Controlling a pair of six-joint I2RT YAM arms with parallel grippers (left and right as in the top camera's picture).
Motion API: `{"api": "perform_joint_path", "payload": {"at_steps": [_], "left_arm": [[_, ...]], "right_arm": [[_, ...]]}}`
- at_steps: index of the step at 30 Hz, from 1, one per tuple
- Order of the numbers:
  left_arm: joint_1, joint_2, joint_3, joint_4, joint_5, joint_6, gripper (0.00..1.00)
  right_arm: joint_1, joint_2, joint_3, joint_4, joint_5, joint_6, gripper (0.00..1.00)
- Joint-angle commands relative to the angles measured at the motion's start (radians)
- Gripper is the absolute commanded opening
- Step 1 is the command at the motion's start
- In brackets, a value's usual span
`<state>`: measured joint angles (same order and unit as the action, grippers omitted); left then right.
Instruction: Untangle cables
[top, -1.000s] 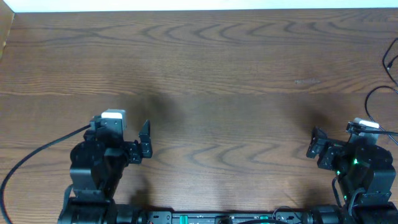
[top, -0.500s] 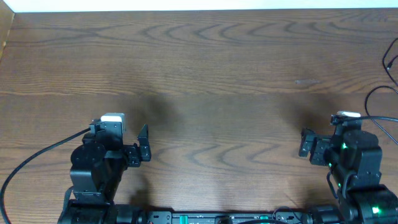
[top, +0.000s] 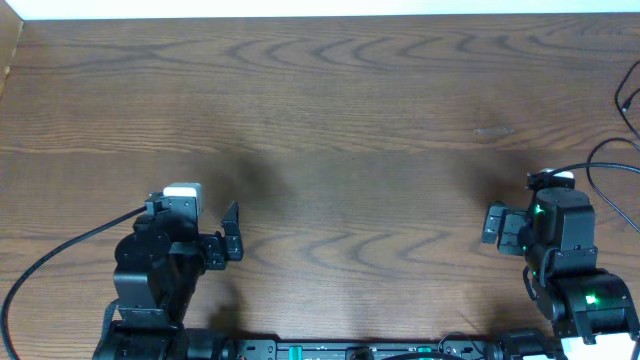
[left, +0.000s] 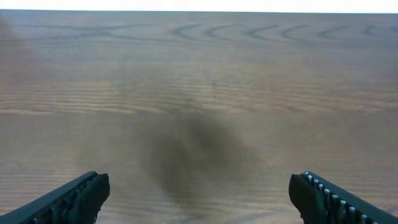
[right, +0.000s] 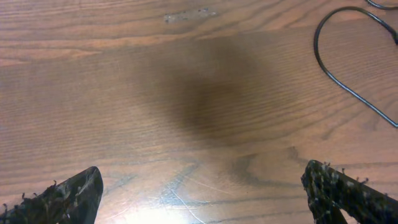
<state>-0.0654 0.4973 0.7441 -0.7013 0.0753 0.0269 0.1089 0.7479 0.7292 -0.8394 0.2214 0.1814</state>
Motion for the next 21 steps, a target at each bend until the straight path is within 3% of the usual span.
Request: {"api": "perform_joint_path", "payload": {"at_steps": [1, 21], "left_arm": [[0.003, -0.003, -0.008, -0.013, -0.009, 0.014, 0.98], [0.003, -0.003, -0.008, -0.024, -0.009, 0.014, 0.98]], "right_arm": [[0.006, -0.003, -0.006, 0.001, 0.035, -0.003, 0.99], [0.006, -0.002, -0.006, -0.018, 0.034, -0.003, 0.99]]}}
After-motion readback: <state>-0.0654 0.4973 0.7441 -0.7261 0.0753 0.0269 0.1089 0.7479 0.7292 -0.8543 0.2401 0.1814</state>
